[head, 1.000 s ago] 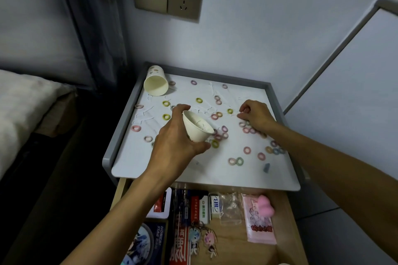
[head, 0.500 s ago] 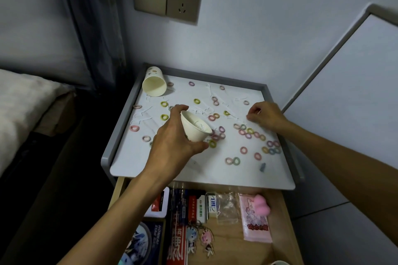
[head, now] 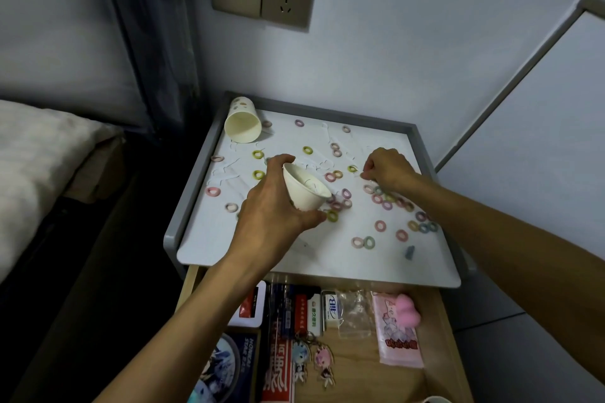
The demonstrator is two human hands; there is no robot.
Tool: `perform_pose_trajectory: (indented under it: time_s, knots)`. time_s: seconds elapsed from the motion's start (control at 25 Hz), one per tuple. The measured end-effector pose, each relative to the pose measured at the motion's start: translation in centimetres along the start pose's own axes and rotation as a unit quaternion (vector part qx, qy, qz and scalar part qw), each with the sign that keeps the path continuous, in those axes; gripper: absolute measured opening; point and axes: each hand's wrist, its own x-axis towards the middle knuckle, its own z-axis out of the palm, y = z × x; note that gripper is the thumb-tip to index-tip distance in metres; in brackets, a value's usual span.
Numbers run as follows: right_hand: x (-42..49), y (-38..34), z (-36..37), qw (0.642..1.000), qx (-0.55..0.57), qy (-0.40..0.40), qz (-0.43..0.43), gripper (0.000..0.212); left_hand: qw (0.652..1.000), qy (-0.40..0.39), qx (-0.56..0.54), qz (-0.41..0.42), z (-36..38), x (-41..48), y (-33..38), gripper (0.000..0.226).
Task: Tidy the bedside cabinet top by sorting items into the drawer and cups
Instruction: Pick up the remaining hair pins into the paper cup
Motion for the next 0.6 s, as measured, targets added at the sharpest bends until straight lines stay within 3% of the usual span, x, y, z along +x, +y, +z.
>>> perform_pose_trajectory:
  time_s: [0.28,0.48,0.6]
  knots:
    - [-0.6,1.3,-1.2,0.999,0.046,0.022,0.0,0.007,1.0,-0.001,-0.005,0.001,-0.2,-0.2,-0.1,0.087]
    - [-0.9,2.3,-2.0,0.985,0.15,0.078,-0.013,0.01,1.0,-0.005,-0.003,0.003,0.0,-0.3,0.2,0.087]
    - [-0.9,2.8,-1.8,0.991,0.119,0.054,-0.007,0.017,1.0,-0.005,-0.001,0.004,0.0,-0.2,0.1,0.086]
